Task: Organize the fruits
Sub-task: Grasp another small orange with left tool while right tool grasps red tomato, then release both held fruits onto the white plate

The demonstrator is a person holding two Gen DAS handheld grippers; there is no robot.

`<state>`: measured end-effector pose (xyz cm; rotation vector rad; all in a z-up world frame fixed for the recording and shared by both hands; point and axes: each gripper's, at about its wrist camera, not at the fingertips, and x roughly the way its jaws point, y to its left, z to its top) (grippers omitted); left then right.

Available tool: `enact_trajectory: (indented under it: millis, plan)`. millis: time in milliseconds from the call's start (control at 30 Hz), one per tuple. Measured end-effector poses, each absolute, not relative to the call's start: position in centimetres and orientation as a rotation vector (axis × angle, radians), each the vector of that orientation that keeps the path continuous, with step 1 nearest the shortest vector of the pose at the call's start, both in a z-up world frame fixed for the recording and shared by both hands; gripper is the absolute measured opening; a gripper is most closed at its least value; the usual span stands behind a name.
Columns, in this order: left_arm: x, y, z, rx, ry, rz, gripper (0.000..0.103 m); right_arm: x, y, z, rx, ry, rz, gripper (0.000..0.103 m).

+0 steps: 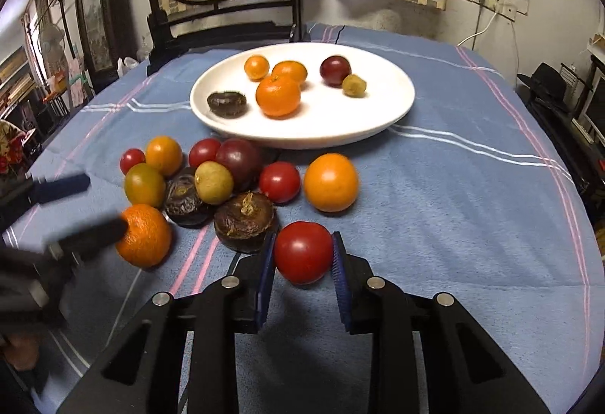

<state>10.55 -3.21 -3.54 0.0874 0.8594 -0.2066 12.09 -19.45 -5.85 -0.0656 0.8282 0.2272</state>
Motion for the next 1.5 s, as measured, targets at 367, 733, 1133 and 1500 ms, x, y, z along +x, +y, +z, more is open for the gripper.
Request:
enact_trajectory:
  millis: [367, 733, 1133, 1500]
  plan:
    - [12.0, -5.4, -6.6, 0.103, 1.002, -0.209, 0.050, 11.5, -20.5, -4.8, -0.019, 0.791, 0.241, 0.029]
    - [11.5, -5.1, -5.0, 0.078, 0.963, -0.246, 0.042, 11.5, -21.0, -4.8, 0.021, 0.793, 0.259, 0.029]
    - [16.5, -5.4, 1.7, 0.112, 0.819, -0.234, 0.042, 12.4, -20.2, -1.5, 0.067, 0.741, 0.295, 0.029]
    - [24.9, -6.2, -1.1, 0.084, 0.895, -0.199, 0.042, 21.2, -18.7, -3.0, 0.007, 0.808, 0.217, 0.029]
